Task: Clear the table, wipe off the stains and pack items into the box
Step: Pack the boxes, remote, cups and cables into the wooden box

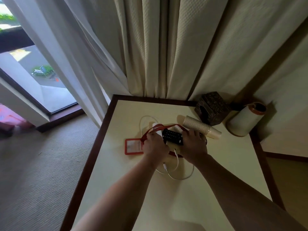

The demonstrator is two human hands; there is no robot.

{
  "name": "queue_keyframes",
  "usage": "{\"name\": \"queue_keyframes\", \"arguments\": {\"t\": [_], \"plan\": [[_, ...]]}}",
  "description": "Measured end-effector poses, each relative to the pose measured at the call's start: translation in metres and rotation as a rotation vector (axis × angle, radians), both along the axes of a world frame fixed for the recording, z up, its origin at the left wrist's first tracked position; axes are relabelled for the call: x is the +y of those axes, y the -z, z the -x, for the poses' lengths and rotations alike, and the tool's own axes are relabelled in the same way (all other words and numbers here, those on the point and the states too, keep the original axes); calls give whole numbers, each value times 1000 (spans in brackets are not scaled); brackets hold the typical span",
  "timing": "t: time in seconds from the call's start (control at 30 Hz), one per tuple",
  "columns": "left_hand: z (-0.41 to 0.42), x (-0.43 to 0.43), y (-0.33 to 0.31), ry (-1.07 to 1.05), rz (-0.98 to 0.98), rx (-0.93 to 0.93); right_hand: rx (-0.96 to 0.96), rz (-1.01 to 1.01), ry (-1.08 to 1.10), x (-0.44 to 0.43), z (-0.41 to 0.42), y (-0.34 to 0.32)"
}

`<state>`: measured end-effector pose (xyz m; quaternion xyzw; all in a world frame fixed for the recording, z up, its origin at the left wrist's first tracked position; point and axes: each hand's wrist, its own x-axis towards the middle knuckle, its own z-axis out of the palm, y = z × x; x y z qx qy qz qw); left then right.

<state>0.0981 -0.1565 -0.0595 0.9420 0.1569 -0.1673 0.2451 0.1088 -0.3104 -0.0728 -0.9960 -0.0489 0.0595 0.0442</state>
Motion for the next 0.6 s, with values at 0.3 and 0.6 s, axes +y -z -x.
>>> {"name": "queue_keyframes", "arguments": {"t": [0.3, 0.6], "plan": [[-14, 14, -6, -218, 154, 119, -6, -69, -10, -6, 11, -27], [41, 41, -87, -333, 691, 386, 77, -348, 198, -39, 98, -82]]}}
